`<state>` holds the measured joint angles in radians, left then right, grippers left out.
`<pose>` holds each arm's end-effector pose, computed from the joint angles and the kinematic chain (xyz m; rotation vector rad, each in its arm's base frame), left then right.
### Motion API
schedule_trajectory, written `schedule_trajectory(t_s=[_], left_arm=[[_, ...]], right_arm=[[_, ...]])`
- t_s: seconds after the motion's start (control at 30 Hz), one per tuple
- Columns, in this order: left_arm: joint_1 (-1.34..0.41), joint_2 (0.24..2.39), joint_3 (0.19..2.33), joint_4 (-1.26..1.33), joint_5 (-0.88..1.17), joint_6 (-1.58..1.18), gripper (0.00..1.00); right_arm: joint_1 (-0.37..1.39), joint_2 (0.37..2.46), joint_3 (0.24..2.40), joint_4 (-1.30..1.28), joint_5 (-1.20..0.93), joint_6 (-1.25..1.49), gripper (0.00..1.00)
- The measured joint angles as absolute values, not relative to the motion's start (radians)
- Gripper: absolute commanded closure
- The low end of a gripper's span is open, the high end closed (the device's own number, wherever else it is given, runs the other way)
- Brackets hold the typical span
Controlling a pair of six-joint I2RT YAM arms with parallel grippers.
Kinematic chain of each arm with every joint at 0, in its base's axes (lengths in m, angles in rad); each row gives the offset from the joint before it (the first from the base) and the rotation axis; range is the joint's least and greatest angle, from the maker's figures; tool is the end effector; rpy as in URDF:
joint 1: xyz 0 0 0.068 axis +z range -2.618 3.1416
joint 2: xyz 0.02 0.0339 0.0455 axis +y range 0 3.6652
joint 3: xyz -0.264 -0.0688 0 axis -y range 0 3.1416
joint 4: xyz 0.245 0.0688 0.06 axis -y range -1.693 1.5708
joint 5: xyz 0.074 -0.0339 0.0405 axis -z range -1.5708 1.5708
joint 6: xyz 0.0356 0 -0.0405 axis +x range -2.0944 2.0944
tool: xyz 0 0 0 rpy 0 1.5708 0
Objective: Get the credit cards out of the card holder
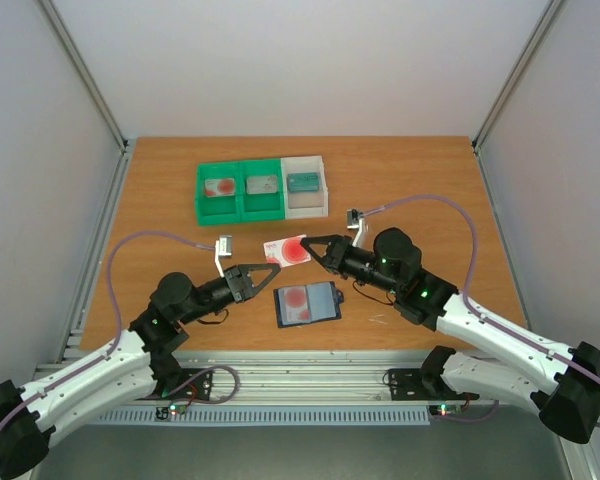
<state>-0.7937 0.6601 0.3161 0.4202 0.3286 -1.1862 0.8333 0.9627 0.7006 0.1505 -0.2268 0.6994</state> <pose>0.1108 -0.1291 0.2574 -0.0346 1.8040 -1.7642 0.1483 0.1751 0.3125 -0.3130 1.8408 1.3044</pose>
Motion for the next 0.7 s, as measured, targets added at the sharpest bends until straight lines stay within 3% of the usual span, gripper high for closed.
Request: schedule_trajectory(t_s=[0.2, 0.37, 0.5, 0.7], left_arm=[[-0.794, 0.661, 0.308, 0.449, 0.328, -1.206, 1.0], [-0.794, 0.659, 0.306, 0.449, 0.328, -1.203, 1.0], [-0.794, 0.643, 0.306, 0.43, 0.315, -1.188, 1.0], [-0.792, 0.611, 0.316, 0.313, 0.284, -1.134, 1.0]], right_arm=[[0.833, 0.961, 0.682, 0.157, -0.213, 0.702, 0.99], [0.835, 0.952, 0.674, 0.15, -0.208, 0.696, 0.86], [0.836, 0.935, 0.674, 0.1, -0.19, 0.667, 0.67], [0.837, 0.868, 0.676, -0.022, -0.147, 0.585, 0.27]])
